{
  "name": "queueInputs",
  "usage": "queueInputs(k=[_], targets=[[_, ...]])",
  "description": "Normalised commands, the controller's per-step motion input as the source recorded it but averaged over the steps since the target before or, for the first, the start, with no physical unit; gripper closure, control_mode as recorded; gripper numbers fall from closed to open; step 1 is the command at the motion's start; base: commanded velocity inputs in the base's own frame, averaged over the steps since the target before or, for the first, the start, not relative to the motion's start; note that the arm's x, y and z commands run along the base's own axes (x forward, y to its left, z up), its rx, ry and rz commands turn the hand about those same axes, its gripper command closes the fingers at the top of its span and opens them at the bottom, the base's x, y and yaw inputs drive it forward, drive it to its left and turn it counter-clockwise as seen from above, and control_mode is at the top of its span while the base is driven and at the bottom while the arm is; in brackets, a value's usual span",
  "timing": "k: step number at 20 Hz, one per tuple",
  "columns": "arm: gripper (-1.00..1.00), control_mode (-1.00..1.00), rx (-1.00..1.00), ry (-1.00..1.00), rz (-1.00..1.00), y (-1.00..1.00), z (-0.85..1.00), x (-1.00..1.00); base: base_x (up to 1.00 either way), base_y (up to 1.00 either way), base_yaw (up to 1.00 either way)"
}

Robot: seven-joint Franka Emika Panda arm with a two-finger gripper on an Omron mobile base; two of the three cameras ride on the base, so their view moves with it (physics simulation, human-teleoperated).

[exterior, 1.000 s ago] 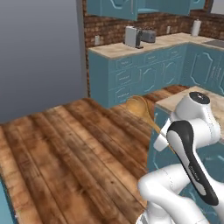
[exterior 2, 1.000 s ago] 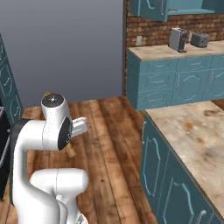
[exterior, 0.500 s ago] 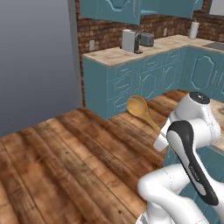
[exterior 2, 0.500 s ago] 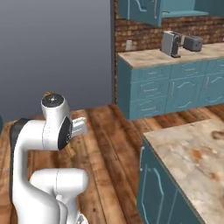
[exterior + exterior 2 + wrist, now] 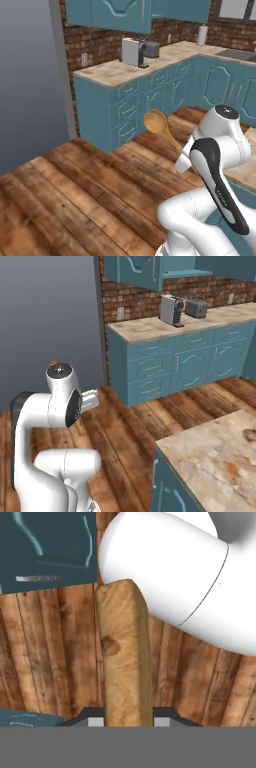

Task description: Organize the utensils by type. Pick up the wooden spoons from the counter and place them in the open cabinet. Then pick up the metallic utensils from the counter and place them in the open drawer.

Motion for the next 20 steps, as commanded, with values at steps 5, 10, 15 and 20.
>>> queueInputs(k=[5, 10, 15, 20], targets=[[1.0, 1.0, 0.0, 0.0, 0.0, 0.0, 0.0, 0.0, 0.78, 0.07, -0.45], [1.0, 1.0, 0.0, 0.0, 0.0, 0.0, 0.0, 0.0, 0.68, 0.27, -0.47], [1.0, 1.0, 0.0, 0.0, 0.0, 0.0, 0.0, 0.0, 0.61, 0.5, -0.47], [1.0, 1.0, 0.0, 0.0, 0.0, 0.0, 0.0, 0.0, 0.68, 0.47, -0.48]])
